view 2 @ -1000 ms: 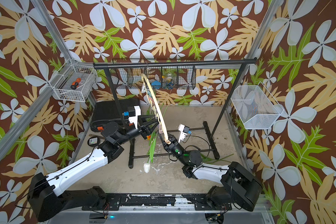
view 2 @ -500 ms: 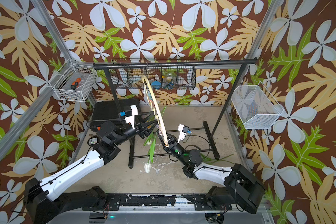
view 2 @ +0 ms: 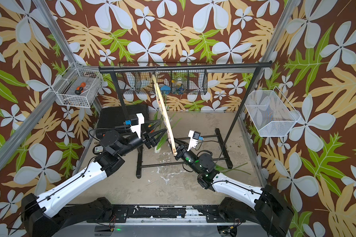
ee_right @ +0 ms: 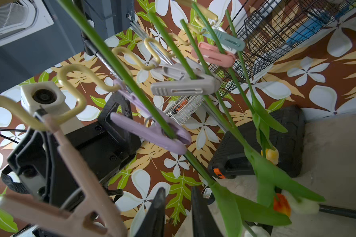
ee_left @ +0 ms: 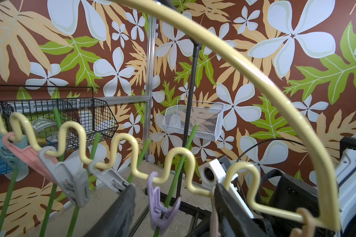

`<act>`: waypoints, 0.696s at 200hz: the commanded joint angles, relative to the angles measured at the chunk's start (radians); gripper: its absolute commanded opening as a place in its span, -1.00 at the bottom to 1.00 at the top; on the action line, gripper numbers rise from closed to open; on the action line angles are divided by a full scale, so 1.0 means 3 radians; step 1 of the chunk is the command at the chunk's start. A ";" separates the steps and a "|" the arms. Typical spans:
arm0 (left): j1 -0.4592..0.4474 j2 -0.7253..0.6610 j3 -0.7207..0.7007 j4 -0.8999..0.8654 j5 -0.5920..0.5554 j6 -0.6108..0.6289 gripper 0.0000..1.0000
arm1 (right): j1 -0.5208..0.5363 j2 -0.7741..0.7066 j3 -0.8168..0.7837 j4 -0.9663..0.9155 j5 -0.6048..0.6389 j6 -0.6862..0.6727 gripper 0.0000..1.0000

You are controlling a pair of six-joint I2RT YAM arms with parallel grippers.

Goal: Dry the flowers on a clothes hanger
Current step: Clamp the flower onto the hanger.

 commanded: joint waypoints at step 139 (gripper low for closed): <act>0.0001 -0.0180 -0.0464 -0.0380 0.0185 0.0198 0.33 | -0.0612 -0.1068 -0.0064 -0.1789 -0.0041 -0.0734 -0.48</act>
